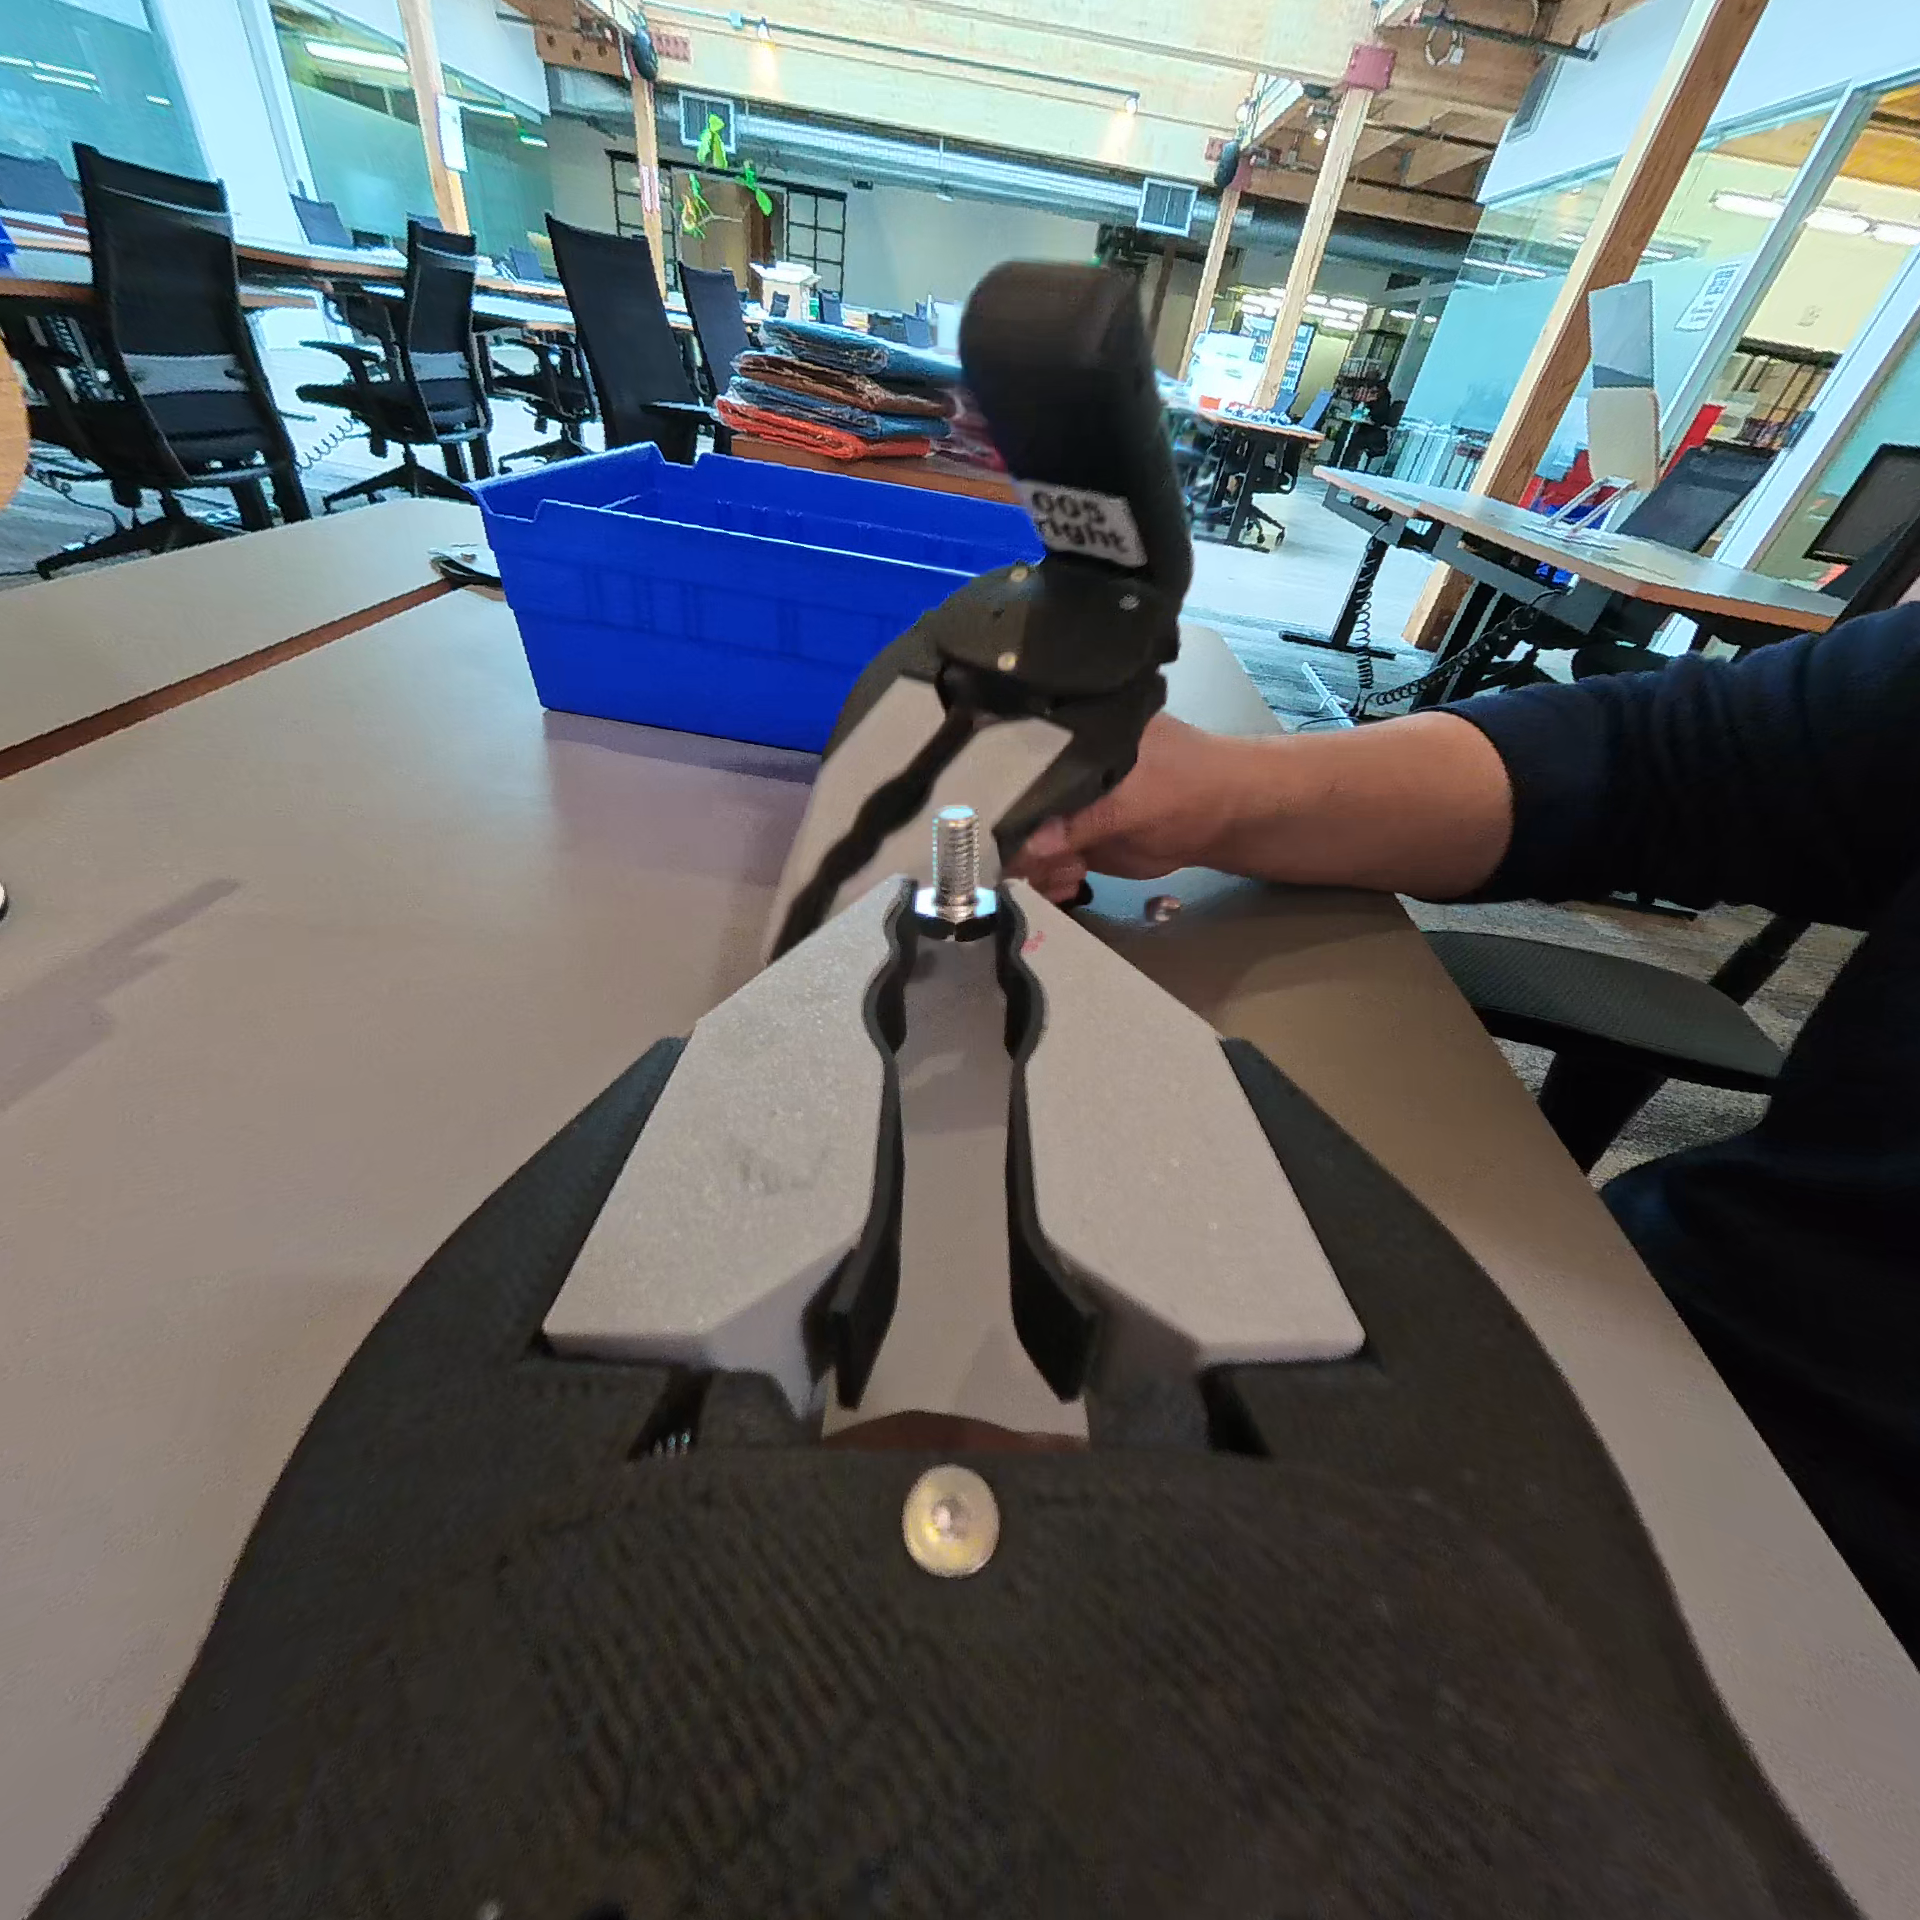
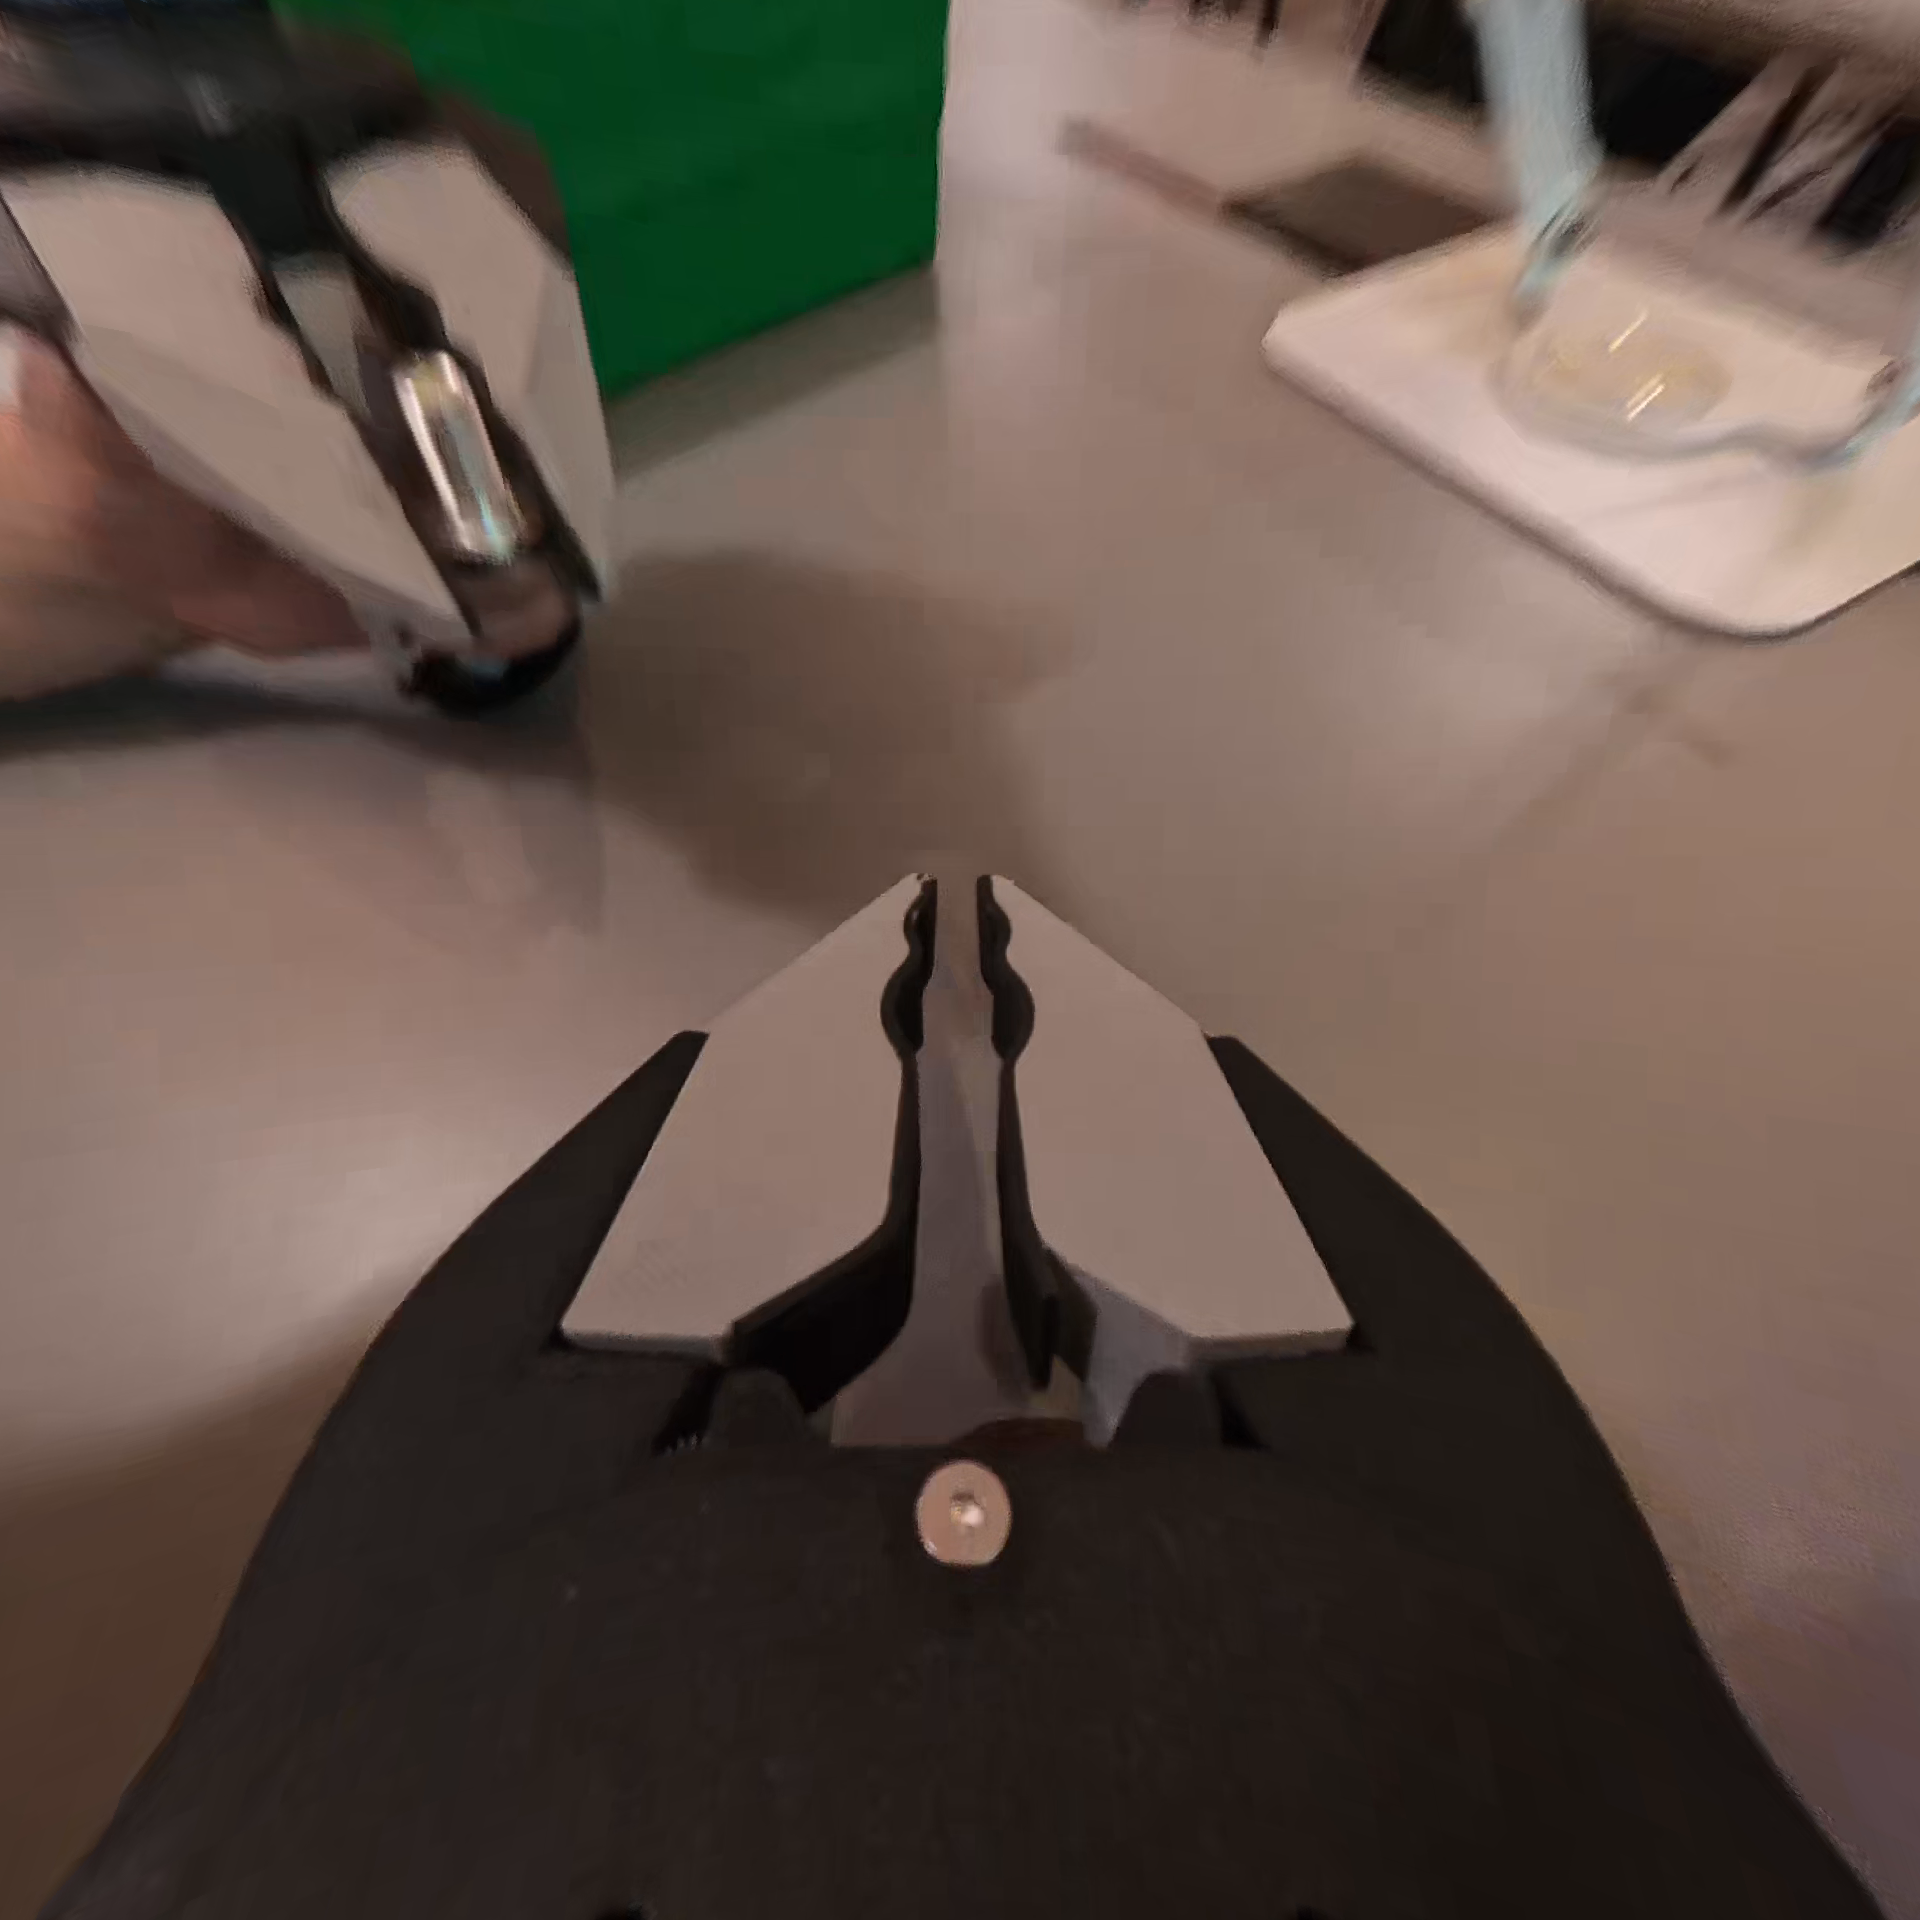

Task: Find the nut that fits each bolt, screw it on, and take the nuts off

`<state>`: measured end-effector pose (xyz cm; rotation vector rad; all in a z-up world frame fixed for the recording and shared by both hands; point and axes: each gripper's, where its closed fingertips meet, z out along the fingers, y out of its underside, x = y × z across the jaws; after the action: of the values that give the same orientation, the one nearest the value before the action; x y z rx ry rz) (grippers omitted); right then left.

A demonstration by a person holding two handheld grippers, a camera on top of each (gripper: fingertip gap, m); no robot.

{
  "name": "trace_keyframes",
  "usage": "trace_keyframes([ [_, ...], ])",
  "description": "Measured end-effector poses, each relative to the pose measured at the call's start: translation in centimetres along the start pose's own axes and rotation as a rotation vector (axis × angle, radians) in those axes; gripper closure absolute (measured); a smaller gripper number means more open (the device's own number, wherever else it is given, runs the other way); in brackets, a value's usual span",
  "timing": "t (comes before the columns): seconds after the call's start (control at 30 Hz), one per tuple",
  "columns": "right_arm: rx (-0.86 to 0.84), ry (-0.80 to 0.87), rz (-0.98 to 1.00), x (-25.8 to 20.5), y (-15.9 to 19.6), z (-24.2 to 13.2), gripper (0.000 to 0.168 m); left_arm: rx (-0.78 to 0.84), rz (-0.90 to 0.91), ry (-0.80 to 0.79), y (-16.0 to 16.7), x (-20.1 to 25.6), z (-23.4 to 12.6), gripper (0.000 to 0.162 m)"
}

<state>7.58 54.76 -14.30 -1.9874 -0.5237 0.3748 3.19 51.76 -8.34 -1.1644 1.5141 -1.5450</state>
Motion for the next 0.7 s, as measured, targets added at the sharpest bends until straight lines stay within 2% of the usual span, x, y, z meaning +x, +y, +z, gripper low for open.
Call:
trace_keyframes([
  [0.07,0.088,0.033,-0.019,0.5,-1.7,-0.9,0.165,-0.002,0.004,0.000,0.0,0.1,0.0,0.150],
  [0.2,0.031,0.039,-0.056,0.3,-2.1,-1.9,0.157,-0.001,0.005,0.001,-0.1,0.1,0.0,0.150],
  [0.33,-0.061,-0.003,-0.060,-1.6,-1.6,-4.9,0.149,-0.003,-0.002,0.008,0.0,0.2,0.0,0.150],
  [0.53,-0.320,0.026,-0.129,-3.1,4.7,-12.0,0.148,0.000,0.009,0.025,-0.1,0.6,0.1,0.150],
  [0.7,-0.356,0.057,0.019,-2.7,9.6,-14.9,0.148,0.007,0.017,0.044,-0.1,1.1,0.2,0.150],
])
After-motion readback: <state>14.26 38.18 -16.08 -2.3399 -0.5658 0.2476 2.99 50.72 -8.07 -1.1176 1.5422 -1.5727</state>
